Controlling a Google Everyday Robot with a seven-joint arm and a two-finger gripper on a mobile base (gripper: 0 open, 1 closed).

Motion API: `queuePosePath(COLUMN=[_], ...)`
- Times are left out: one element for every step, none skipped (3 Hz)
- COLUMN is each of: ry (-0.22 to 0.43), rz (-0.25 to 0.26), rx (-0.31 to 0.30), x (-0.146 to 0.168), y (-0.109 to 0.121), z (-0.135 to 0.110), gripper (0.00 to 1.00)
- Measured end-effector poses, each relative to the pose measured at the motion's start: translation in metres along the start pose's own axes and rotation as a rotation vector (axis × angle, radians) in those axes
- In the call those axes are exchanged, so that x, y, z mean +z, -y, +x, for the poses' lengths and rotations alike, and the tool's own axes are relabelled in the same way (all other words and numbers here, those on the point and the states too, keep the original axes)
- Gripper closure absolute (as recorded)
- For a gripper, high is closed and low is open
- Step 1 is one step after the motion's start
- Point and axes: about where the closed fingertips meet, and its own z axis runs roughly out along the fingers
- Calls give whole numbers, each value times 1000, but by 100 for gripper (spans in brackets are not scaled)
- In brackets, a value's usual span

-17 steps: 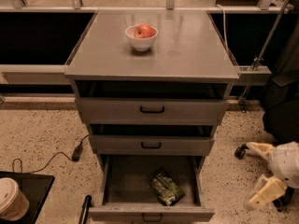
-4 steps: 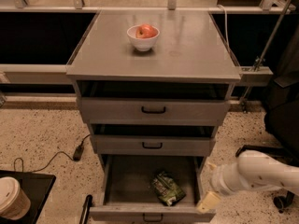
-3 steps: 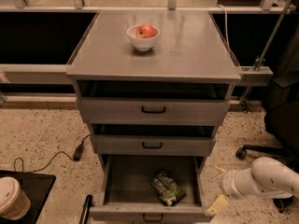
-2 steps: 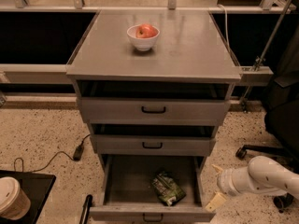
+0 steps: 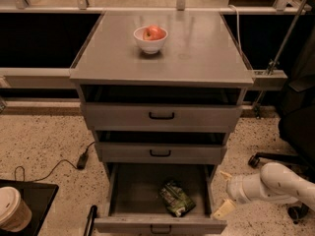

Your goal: Pick green jalapeno chip bag from bottom drawer and place on counter

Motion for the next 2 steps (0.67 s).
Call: queuePosePath(ry=[195, 331], rz=[-100, -106], rx=[-3, 11], x=[47, 81], y=[7, 37], z=[-31, -66], gripper=[0, 0])
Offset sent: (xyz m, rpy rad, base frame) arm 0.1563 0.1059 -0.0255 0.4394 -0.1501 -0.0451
